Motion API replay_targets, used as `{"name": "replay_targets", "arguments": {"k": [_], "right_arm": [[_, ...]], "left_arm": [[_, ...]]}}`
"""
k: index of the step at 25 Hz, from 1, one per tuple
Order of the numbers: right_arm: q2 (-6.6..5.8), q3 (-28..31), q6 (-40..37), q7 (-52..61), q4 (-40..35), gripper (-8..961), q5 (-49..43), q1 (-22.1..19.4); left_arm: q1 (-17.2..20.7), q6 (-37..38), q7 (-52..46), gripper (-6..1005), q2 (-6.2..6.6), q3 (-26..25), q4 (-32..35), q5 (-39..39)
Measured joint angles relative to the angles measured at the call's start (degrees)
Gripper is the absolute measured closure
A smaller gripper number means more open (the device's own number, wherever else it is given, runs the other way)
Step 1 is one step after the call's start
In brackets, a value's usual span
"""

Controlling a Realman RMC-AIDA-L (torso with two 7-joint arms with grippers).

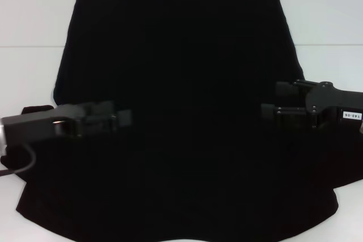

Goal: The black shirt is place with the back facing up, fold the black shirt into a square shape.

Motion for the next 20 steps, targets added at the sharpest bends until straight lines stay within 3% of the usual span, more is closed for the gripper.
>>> {"name": "replay_targets", "arguments": {"k": [8, 14, 20], "right_arm": [[0.42, 0.1, 0.8, 0.4, -0.3, 43, 0.7, 1.0], [0.43, 0.1, 0.9, 0.6, -0.5, 44, 0.7, 2.1], [0.28, 0.1, 1.5, 0.6, -0.5, 44, 0.7, 2.5]], "left_arm": [[3.2, -8.9, -21.1, 68, 0.4, -6.4, 5.7, 10.9], [6.1, -9.1, -28.4, 68, 0.77, -8.6, 11.3, 15.7], [6.6, -9.3, -30.8, 69, 1.01, -10.4, 13.5, 20.5]]}}
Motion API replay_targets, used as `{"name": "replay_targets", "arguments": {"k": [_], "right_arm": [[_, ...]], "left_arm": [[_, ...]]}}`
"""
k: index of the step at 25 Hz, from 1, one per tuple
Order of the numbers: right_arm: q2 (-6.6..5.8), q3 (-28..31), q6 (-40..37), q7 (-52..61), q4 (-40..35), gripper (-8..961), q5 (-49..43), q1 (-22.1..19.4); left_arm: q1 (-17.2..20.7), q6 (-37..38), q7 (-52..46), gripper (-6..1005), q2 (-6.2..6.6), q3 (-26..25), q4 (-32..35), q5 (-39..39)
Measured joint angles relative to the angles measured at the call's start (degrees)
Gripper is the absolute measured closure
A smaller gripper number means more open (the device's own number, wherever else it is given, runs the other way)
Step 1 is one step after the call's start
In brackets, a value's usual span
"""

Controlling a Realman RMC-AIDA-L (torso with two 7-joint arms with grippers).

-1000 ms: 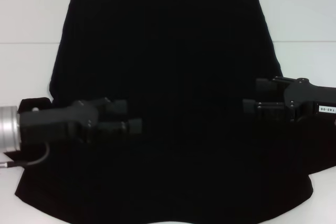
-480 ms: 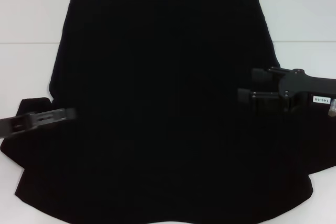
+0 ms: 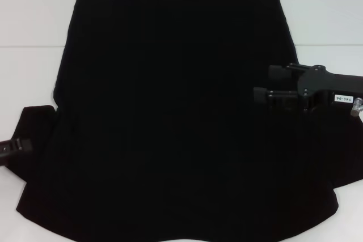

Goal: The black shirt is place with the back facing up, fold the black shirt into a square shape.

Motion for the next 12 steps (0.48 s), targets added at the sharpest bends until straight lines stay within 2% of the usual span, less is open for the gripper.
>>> {"name": "replay_targets", "arguments": {"k": [12], "right_arm": [[-0.38, 1.8, 0.0, 0.1, 0.0, 46, 0.1, 0.0]], "left_arm": [[-2.1, -3.6, -2.3, 70, 0.47, 0.5, -0.6, 6.1]]}}
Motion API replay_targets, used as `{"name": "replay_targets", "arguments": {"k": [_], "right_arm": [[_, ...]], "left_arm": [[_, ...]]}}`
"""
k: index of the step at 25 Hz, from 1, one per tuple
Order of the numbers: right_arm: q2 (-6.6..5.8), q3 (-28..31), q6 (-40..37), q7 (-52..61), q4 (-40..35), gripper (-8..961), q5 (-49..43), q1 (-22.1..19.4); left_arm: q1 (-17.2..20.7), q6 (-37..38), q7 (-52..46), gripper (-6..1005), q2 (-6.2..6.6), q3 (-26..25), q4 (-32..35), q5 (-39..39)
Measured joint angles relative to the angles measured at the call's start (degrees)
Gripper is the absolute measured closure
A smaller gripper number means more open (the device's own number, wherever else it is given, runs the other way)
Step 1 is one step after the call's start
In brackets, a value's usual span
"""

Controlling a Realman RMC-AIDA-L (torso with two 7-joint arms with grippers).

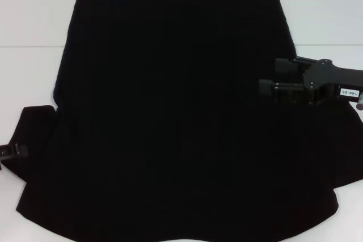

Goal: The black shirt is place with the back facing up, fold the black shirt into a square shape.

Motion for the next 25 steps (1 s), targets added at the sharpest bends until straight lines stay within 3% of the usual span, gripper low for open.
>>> {"name": "replay_targets", "arguments": {"k": [5, 25], "right_arm": [[0.0, 0.3, 0.0, 0.0, 0.0, 47, 0.0, -0.1], [-0.09, 1.2, -0.1, 0.0, -0.1, 55, 0.0, 0.1]], "left_arm": [[-0.8, -1.1, 0.0, 71, 0.65, 0.2, -1.5, 0.8], [-2.3, -3.4, 0.1, 73, 1.14, 0.1, -4.4, 2.3]]}}
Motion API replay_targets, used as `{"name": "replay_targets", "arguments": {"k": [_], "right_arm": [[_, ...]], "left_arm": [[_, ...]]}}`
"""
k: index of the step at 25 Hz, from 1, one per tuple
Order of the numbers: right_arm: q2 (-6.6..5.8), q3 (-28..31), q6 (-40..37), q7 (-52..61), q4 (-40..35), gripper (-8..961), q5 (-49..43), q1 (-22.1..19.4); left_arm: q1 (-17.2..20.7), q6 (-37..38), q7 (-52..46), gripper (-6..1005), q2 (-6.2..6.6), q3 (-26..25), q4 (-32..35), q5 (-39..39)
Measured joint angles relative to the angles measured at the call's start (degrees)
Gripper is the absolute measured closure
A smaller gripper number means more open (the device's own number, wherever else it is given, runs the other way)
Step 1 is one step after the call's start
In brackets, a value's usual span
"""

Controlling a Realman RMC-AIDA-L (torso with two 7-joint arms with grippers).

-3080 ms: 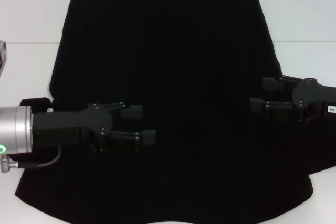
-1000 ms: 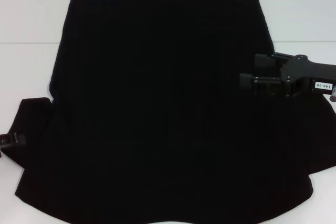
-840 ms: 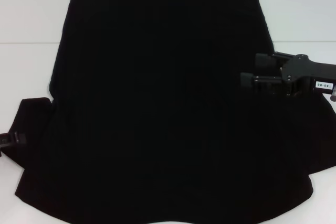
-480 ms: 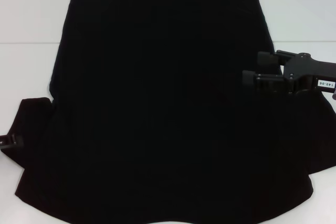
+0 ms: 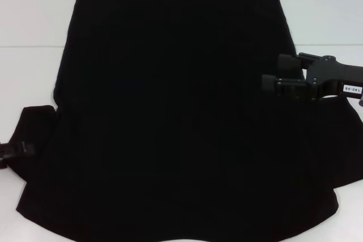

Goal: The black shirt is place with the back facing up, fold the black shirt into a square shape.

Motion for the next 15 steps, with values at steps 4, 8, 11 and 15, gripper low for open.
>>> {"name": "replay_targets", "arguments": {"k": [4, 8, 11, 15], "right_arm": [[0.0, 0.1, 0.0, 0.0, 0.0, 56, 0.0, 0.0], [0.0, 0.5, 0.0, 0.0, 0.0, 58, 0.0, 0.0], [0.0, 1.1, -0.2, 0.0, 0.0, 59, 0.0, -0.2], [0.0, 1.5, -0.3, 0.0, 0.0, 60, 0.0, -0.3]], "left_arm": [[-1.0, -0.3, 0.3, 73, 0.32, 0.6, -1.0, 0.0], [-1.7, -0.7, 0.3, 73, 0.34, 1.3, -1.1, -0.4], [-2.1, -1.2, 0.3, 74, 0.24, 1.3, -1.1, -0.5], [-2.2, -3.5, 0.4, 142, 0.06, 2.2, -1.7, -0.4]]}}
